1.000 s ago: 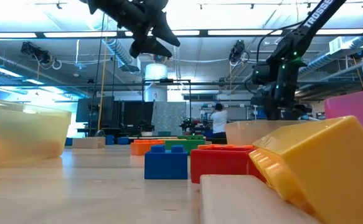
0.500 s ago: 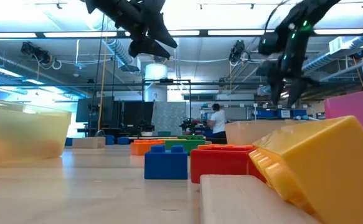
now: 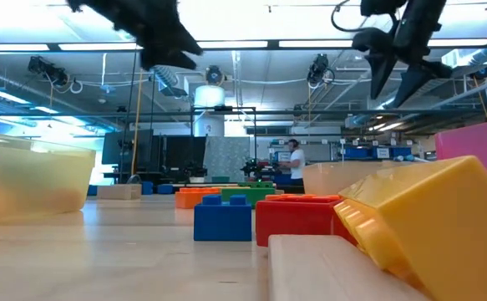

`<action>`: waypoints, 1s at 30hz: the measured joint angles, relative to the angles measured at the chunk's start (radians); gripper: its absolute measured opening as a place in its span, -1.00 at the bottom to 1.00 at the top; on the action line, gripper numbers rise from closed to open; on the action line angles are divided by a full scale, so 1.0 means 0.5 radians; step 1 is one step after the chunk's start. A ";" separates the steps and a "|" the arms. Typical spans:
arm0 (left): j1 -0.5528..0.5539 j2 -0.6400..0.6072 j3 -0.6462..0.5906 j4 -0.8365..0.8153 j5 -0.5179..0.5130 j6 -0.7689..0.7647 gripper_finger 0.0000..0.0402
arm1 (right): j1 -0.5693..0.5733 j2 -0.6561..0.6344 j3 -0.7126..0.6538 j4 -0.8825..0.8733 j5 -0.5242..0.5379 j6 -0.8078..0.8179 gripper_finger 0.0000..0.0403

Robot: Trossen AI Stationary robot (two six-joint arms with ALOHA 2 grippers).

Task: Sort blocks by size
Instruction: Put the small orange game piece into the red bin

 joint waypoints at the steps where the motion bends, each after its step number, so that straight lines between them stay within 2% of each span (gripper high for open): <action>1: -0.005 -0.079 -0.063 0.032 0.000 -0.003 0.19 | 0.065 0.010 0.000 -0.001 0.021 0.071 0.27; 7: -0.020 -0.527 -0.355 0.054 0.032 -0.117 0.19 | 0.410 0.175 0.000 -0.011 0.043 0.402 0.27; 14: -0.043 -0.849 -0.494 0.052 0.164 -0.174 0.19 | 0.562 0.465 0.000 -0.025 0.086 0.410 0.27; 21: -0.043 -0.900 -0.497 0.037 0.356 -0.176 0.19 | 0.609 0.674 -0.045 -0.043 0.090 0.506 0.27; 26: -0.043 -0.897 -0.497 0.028 0.455 -0.178 0.19 | 0.657 0.676 -0.269 0.035 0.088 0.573 0.27; 30: -0.042 -0.896 -0.497 0.011 0.456 -0.177 0.19 | 0.646 0.622 -0.460 0.139 0.074 0.579 0.29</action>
